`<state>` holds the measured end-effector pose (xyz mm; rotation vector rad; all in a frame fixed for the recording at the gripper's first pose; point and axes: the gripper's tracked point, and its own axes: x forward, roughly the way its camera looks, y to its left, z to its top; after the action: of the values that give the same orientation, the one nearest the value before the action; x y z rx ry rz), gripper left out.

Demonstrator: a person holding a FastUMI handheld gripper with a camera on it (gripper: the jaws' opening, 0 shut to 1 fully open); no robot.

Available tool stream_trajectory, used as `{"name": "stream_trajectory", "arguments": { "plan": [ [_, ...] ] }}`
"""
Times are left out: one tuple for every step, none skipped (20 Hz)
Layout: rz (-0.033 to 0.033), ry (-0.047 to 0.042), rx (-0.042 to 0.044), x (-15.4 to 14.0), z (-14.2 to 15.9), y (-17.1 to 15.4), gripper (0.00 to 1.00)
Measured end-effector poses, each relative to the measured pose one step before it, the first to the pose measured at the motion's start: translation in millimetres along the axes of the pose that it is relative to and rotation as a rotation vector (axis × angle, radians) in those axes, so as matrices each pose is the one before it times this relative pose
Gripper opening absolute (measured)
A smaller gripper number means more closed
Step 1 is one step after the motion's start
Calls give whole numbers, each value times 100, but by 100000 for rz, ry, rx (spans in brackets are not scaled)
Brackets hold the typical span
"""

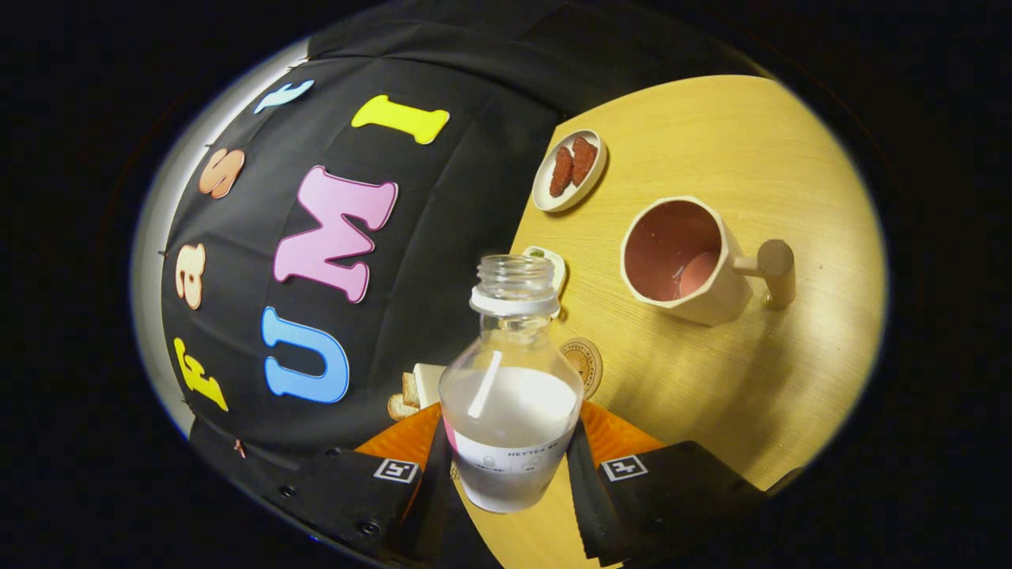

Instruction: Take the bottle from table, then pour the juice into the cup, finally place the bottle on the coaster

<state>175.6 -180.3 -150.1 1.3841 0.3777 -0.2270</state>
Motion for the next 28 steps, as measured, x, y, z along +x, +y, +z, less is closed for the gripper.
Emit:
{"name": "stream_trajectory", "arguments": {
  "plan": [
    [-708,-30,3743,91,413,-331,69],
    [-769,331,3799,116,59,-510,68],
    [-877,394,3848,152,153,-416,68],
    [-554,227,3365,256,203,-171,68],
    [-1486,494,3028,338,237,-419,68],
    [-1473,973,3058,296,58,-356,69],
    [-1180,1119,3640,278,-53,-311,68],
    [-484,917,3623,184,77,204,69],
    [-383,683,3318,123,-54,32,69],
    [-143,251,3269,-8,-18,34,69],
    [-55,500,2642,203,81,59,68],
    [-463,703,1968,26,117,41,69],
    [-484,300,1639,171,280,138,68],
    [-80,-28,1790,124,39,340,68],
    [73,23,1939,290,142,331,68],
    [-280,360,2209,-7,207,53,68],
    [-86,382,2551,-113,-101,178,68],
    [-11,-273,2815,-7,171,141,69],
    [-267,-431,2289,-149,32,54,69],
    [-244,343,2183,10,-136,41,68],
    [-280,414,2191,-133,-70,76,68],
    [66,397,1992,93,-125,232,69],
    [20,327,1652,-81,-52,156,68],
    [-105,420,1461,15,-96,105,68],
    [-156,43,1636,-83,-51,289,68],
    [-84,-279,1923,-99,138,254,68],
    [631,-479,2173,-114,232,431,68],
    [906,1,2384,-13,54,368,68]
  ]
}}
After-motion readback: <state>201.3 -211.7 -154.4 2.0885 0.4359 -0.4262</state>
